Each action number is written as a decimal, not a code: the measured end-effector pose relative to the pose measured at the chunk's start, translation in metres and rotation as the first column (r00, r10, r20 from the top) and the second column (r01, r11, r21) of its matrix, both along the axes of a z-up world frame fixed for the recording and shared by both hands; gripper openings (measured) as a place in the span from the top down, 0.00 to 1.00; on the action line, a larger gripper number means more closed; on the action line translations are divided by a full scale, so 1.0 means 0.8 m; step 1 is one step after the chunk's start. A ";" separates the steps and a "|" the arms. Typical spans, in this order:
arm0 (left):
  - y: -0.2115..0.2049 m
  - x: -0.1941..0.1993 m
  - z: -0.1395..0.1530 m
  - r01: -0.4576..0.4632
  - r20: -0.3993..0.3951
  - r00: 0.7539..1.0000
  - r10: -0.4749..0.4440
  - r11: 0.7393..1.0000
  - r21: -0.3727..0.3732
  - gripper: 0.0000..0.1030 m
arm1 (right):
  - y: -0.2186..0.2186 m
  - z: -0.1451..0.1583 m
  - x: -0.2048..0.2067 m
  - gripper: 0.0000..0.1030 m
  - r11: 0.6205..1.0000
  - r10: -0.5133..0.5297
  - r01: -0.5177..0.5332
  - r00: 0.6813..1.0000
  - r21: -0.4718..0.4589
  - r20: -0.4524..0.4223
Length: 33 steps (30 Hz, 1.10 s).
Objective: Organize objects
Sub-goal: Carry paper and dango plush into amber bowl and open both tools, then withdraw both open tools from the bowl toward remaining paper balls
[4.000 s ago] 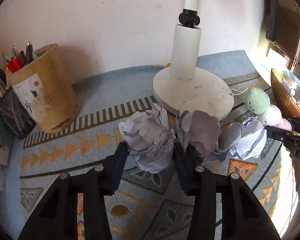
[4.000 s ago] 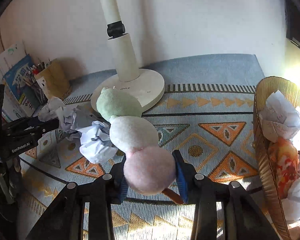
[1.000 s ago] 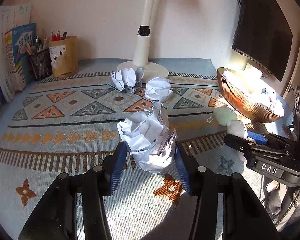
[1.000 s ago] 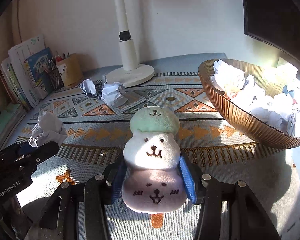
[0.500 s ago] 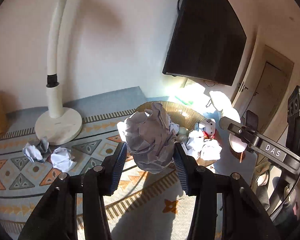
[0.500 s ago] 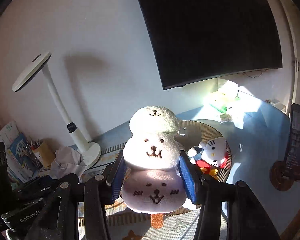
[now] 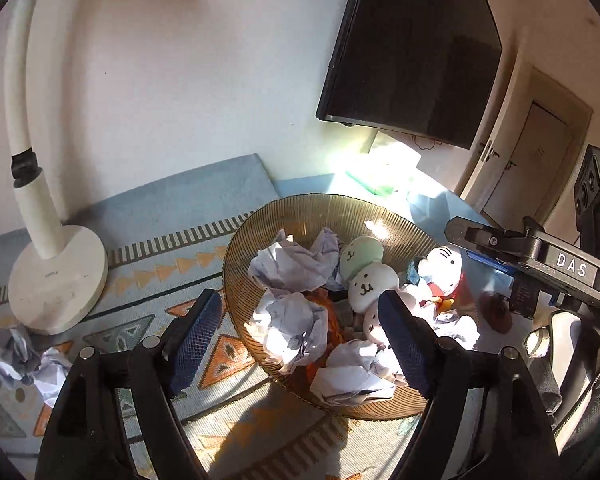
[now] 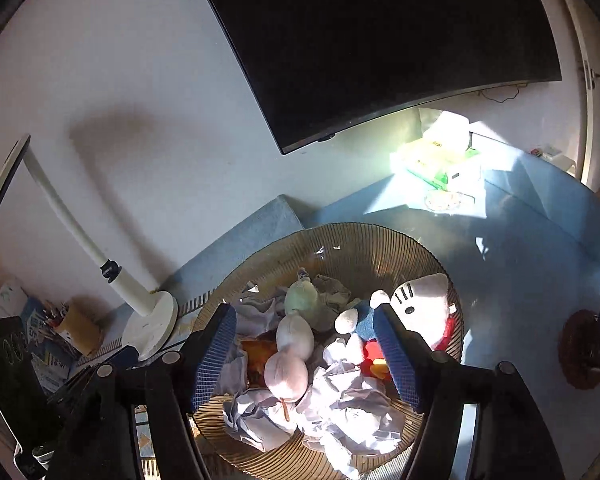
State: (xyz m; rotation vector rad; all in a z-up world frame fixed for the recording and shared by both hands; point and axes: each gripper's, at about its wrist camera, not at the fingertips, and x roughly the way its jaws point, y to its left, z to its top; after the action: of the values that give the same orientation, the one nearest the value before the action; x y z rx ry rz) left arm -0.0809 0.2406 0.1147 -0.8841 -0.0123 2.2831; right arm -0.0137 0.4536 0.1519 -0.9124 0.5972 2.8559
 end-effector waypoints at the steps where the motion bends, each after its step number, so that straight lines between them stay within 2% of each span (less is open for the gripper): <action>1: -0.013 0.008 0.003 -0.008 -0.004 1.000 0.008 1.000 0.006 0.23 | -0.012 0.006 0.008 0.32 1.000 0.024 -0.024 1.000 0.008 -0.012; 3: -0.042 0.031 0.012 -0.043 -0.022 0.999 0.043 0.999 0.011 0.23 | -0.042 0.015 0.021 0.28 0.997 0.078 -0.077 0.996 0.022 -0.035; 4: -0.059 0.042 0.015 -0.080 -0.036 0.996 0.080 0.997 0.001 0.23 | -0.058 0.018 0.028 0.23 0.994 0.105 -0.104 0.993 0.025 -0.048; 5: -0.076 0.052 0.018 -0.130 -0.058 0.990 0.129 0.991 -0.016 0.23 | -0.074 0.020 0.036 0.16 0.991 0.133 -0.131 0.989 0.026 -0.063; 8: -0.132 0.089 0.020 -0.263 -0.111 0.960 0.257 0.963 -0.048 0.23 | -0.127 0.009 0.051 0.10 0.976 0.217 -0.214 0.973 0.041 -0.083; 11: -0.195 0.119 0.004 -0.376 -0.116 0.922 0.370 0.926 -0.033 0.22 | -0.183 -0.034 0.050 0.06 0.957 0.284 -0.281 0.959 0.073 -0.022; 14: -0.248 0.136 -0.031 -0.479 -0.100 0.876 0.473 0.876 -0.058 0.22 | -0.227 -0.085 0.046 0.06 0.934 0.333 -0.335 0.942 0.126 0.038; 17: -0.277 0.131 -0.066 -0.506 -0.071 0.862 0.501 0.859 -0.082 0.22 | -0.250 -0.124 0.044 0.06 0.920 0.342 -0.349 0.937 0.180 0.067; 18: -0.284 0.130 -0.075 -0.515 -0.064 0.857 0.511 0.854 -0.080 0.22 | -0.252 -0.135 0.040 0.06 0.921 0.328 -0.341 0.939 0.187 0.100; 20: -0.293 0.122 -0.093 -0.515 -0.001 0.857 0.516 0.855 -0.065 0.22 | -0.259 -0.134 0.040 0.06 0.913 0.326 -0.341 0.940 0.225 0.102; 23: -0.293 0.123 -0.091 -0.506 -0.002 0.862 0.507 0.861 -0.054 0.22 | -0.263 -0.140 0.035 0.06 0.904 0.335 -0.358 0.933 0.233 0.131; 27: -0.283 0.125 -0.094 -0.497 -0.009 0.867 0.498 0.863 -0.084 0.21 | -0.256 -0.144 0.030 0.06 0.911 0.332 -0.358 0.931 0.202 0.152; 30: -0.280 0.128 -0.093 -0.503 -0.030 0.864 0.503 0.859 -0.098 0.16 | -0.256 -0.146 0.027 0.06 0.914 0.335 -0.363 0.928 0.183 0.164; 33: -0.284 0.127 -0.094 -0.508 -0.012 0.861 0.509 0.857 -0.088 0.11 | -0.257 -0.149 0.026 0.06 0.913 0.336 -0.367 0.925 0.181 0.180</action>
State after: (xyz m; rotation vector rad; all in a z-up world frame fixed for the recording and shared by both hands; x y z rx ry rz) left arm 0.0204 0.0136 0.0393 -1.0340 -0.1718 2.7887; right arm 0.0067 0.2482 0.0331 -1.2902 0.1140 3.0391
